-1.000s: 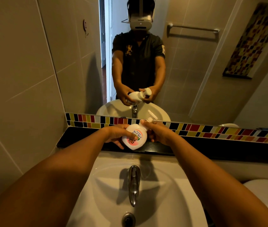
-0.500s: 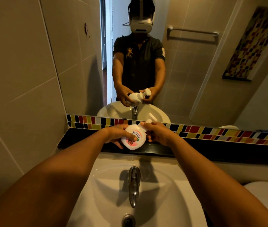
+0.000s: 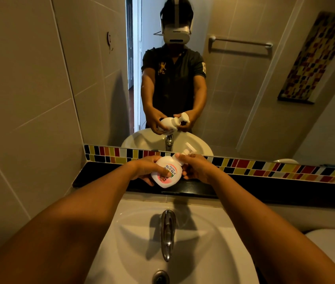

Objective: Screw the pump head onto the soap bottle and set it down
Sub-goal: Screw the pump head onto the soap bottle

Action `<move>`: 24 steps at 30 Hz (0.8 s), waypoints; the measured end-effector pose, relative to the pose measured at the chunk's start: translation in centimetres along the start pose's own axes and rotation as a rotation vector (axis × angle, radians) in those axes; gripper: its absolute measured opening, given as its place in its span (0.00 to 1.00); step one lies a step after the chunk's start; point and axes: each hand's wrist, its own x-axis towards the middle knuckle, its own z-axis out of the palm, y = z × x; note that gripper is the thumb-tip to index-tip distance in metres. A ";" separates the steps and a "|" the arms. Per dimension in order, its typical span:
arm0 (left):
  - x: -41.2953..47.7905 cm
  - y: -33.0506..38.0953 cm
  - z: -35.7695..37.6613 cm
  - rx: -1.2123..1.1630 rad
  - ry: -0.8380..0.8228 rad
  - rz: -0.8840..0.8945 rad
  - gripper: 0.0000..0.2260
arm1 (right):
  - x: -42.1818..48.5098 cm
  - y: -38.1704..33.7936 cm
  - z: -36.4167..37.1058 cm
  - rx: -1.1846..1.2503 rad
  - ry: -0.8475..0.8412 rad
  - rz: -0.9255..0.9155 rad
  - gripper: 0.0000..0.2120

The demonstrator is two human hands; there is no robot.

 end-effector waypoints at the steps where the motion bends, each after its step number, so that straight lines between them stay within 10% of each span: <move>1: 0.0 0.1 0.1 0.002 0.004 0.002 0.26 | 0.0 0.1 0.1 -0.016 0.008 0.002 0.26; 13: 0.1 0.5 -0.4 0.000 0.021 0.031 0.27 | -0.3 -0.1 -0.4 0.088 -0.053 -0.022 0.10; 18: 0.2 0.4 -0.2 0.007 0.015 0.027 0.28 | -0.4 -0.2 0.0 0.019 -0.009 -0.019 0.25; 24: 0.1 0.2 -0.5 0.016 0.025 0.018 0.27 | -0.7 0.0 -0.5 0.089 -0.092 -0.020 0.18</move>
